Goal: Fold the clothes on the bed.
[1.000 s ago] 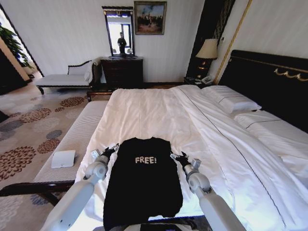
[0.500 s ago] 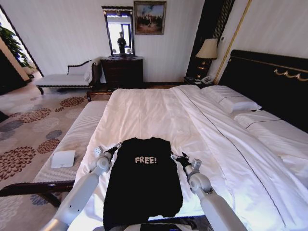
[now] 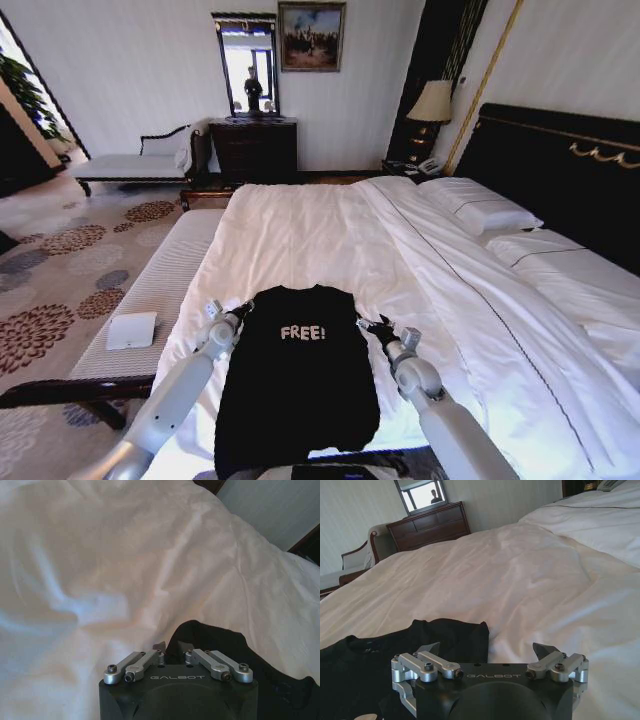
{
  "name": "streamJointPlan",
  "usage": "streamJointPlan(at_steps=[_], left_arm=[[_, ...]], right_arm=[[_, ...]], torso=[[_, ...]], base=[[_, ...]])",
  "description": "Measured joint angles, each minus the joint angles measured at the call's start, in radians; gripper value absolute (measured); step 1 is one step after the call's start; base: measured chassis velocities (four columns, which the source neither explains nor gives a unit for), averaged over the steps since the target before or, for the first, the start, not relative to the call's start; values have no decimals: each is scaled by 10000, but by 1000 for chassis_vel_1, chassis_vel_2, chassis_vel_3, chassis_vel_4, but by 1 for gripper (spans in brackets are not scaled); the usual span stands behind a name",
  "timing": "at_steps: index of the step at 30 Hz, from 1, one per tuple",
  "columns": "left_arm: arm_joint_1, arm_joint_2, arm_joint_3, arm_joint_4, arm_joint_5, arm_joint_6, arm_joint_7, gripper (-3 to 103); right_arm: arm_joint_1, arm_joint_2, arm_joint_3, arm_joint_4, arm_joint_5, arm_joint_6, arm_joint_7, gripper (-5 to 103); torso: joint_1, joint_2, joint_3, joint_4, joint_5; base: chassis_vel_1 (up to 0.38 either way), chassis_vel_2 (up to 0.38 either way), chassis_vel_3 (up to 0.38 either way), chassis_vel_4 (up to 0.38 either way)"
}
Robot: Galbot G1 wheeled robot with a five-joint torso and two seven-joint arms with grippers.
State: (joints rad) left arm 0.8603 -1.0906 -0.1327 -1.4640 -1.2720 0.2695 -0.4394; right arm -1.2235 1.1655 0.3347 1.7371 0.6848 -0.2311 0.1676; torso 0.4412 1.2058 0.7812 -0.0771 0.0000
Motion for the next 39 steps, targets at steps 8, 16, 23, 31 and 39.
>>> streamJointPlan(at_steps=[8, 16, 23, 31, 39], left_arm=[[-1, 32, 27, 87, -18, 81, -104, 15], [-325, 30, 37, 259, 108, -4, -302, 1], [-392, 92, 81, 310, 108, -30, -301, 1], [-357, 731, -36, -107, 613, -151, 2, 1], [-1076, 1065, 286, 395, 796, -104, 279, 1]], right_arm=[[23, -14, 11, 30, 26, 0, 4, 100], [14, 38, 5, 31, 25, 5, 5, 100], [22, 66, 3, 31, 24, 11, 5, 100], [94, 142, -83, 21, -10, 16, -2, 100], [105, 152, -89, 6, -20, 22, -10, 100]], torso=[[0, 0, 0, 0, -1], [0, 0, -1, 0, -1], [0, 0, 0, 1, -2], [0, 0, -1, 2, -1], [0, 0, -1, 0, -2]], base=[[0, 0, 0, 0], [0, 0, 0, 0], [0, 0, 0, 0], [0, 0, 0, 0], [0, 0, 0, 0]])
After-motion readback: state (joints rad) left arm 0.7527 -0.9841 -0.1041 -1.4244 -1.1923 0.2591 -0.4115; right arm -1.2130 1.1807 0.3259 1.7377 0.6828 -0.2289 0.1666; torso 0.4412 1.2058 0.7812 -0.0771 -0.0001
